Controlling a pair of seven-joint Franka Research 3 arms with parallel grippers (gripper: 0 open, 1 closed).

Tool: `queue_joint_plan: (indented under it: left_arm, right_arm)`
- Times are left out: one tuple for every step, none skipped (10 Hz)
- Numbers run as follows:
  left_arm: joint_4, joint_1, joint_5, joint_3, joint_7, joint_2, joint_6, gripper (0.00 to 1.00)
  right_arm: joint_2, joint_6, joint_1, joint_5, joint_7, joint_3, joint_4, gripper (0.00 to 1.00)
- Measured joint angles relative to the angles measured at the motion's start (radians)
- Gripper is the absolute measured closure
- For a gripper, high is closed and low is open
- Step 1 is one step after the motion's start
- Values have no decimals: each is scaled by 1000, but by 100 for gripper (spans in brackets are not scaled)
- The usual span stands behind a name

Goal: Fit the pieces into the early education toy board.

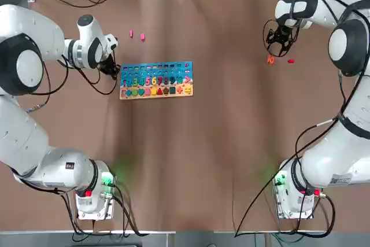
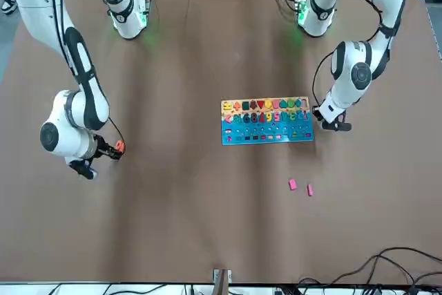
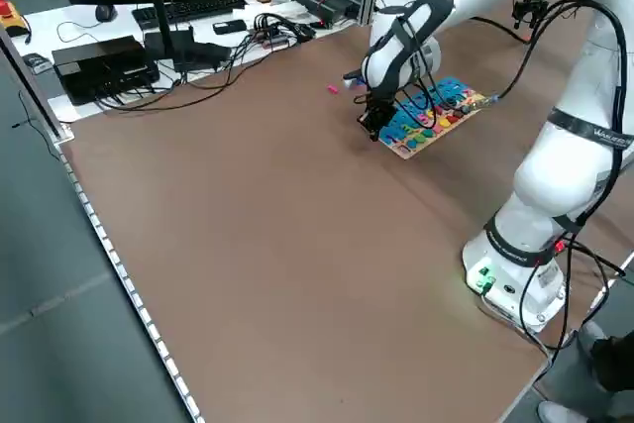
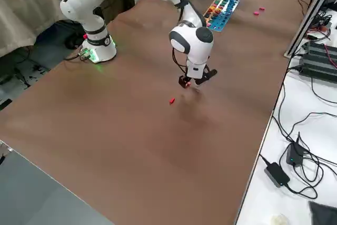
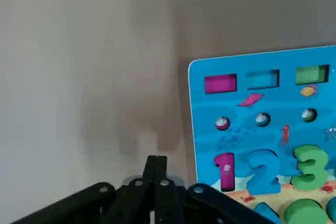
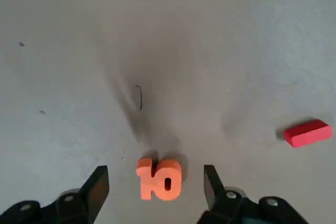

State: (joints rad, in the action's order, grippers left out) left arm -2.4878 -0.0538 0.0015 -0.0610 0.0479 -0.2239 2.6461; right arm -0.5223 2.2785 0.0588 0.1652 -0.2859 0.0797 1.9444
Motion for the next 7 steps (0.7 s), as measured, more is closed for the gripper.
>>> queue_joint_plan:
  left_arm:
    - [0,0,0,0,1,-3,1,99]
    - [0,0,0,0,1,-6,2,99]
    - [0,0,0,0,1,-10,2,99]
    - [0,0,0,0,2,-14,2,99]
    - [0,0,0,0,2,-17,2,99]
    - [0,0,0,-2,5,-20,2,99]
    - [0,0,0,-8,14,-23,2,99]
  right_arm:
    - [0,1,2,0,0,0,2,20]
    - [0,1,3,0,0,0,3,21]
    - [0,2,5,0,0,0,3,22]
    - [0,4,9,0,0,-1,6,22]
    - [0,15,13,0,0,-1,12,22]
    - [-1,30,15,0,0,-1,23,22]
    - [-2,38,16,0,0,-1,32,22]
